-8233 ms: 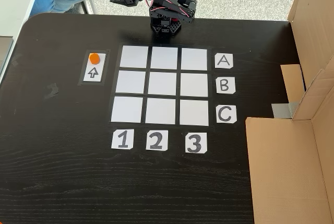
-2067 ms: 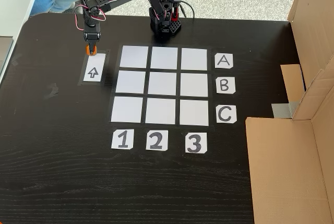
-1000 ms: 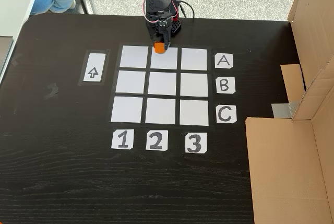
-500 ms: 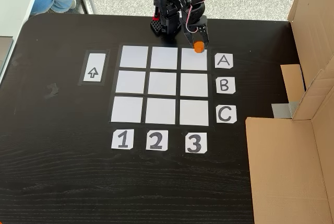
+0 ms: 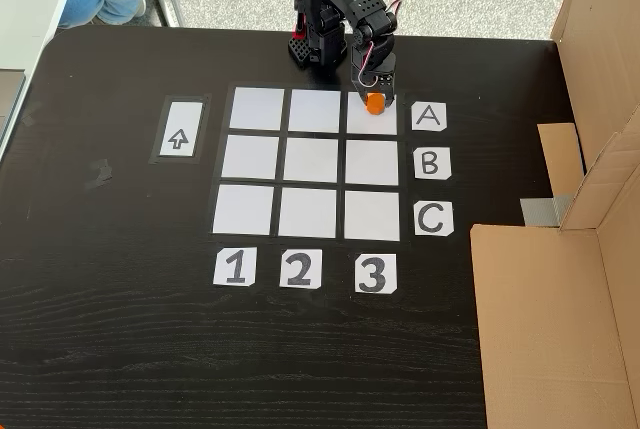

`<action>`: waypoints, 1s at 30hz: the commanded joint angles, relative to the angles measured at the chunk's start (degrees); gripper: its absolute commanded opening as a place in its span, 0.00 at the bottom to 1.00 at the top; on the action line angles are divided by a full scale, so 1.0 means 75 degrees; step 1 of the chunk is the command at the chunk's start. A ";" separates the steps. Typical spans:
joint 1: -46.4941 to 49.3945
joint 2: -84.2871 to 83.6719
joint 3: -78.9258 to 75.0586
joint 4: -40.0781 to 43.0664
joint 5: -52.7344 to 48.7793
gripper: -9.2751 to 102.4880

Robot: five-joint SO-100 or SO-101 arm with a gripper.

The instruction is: Pick up the round, orange token and place it in the grid on square A3.

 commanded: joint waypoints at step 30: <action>0.0598 -0.0047 0.1172 -0.0996 0.0773 0.74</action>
